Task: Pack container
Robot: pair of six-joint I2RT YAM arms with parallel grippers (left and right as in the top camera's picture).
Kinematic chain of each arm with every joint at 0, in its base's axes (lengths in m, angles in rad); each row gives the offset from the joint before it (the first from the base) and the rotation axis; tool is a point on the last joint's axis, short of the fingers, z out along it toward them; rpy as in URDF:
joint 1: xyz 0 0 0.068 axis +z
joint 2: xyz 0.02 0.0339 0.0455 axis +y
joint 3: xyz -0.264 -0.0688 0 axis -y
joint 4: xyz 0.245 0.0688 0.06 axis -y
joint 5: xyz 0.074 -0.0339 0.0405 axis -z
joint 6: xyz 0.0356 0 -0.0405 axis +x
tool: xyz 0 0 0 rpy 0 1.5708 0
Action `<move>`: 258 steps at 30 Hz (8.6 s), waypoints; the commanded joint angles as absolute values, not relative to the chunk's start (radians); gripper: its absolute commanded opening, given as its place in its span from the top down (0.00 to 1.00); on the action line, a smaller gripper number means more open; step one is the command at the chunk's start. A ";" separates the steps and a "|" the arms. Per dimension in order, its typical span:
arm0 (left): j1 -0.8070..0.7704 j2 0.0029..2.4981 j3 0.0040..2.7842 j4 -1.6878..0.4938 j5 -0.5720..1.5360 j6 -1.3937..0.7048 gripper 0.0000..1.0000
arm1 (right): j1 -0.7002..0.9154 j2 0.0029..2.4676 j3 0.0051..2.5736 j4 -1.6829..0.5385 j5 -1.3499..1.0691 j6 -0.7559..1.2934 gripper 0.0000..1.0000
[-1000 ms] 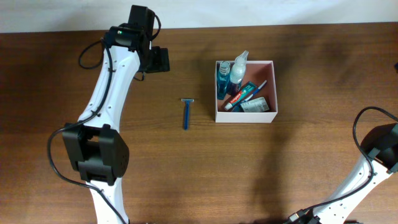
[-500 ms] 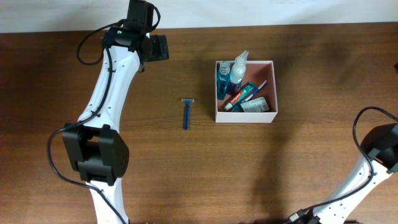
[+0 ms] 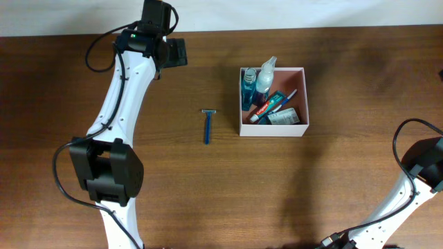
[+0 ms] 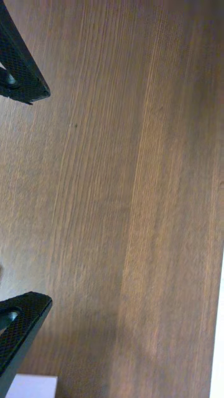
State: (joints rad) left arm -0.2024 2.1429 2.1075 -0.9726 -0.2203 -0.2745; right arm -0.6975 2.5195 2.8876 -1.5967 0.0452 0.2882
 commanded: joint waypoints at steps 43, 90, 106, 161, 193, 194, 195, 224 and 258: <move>-0.203 2.145 2.131 -0.854 -0.337 -0.284 0.01 | -0.693 2.513 2.896 -1.596 0.061 0.297 0.01; -0.265 2.096 2.127 -1.525 0.012 -0.187 0.00 | -0.693 2.513 2.896 -1.596 0.061 0.297 0.01; -0.248 1.988 1.930 -1.444 0.038 -0.126 0.00 | -0.694 2.513 2.896 -1.596 0.061 0.297 0.01; -0.469 2.194 1.695 -1.031 0.002 -0.355 0.01 | -0.694 2.513 2.896 -1.596 0.061 0.297 0.01; -0.429 2.271 1.671 -0.983 0.004 -0.321 0.00 | -0.694 2.513 2.896 -1.596 0.061 0.297 0.01; -0.429 2.271 1.671 -0.983 0.004 -0.321 0.01 | -0.694 2.513 2.896 -1.596 0.061 0.297 0.01; -0.429 2.271 1.671 -0.983 0.004 -0.321 0.01 | -0.694 2.513 2.896 -1.597 0.061 0.297 0.01; -0.429 2.271 1.680 -1.033 -0.001 -0.321 0.94 | -0.694 2.513 2.896 -1.596 0.061 0.297 0.01; -0.505 2.271 2.724 -1.338 -0.167 -0.203 0.94 | -0.694 2.513 2.896 -1.596 0.061 0.297 0.01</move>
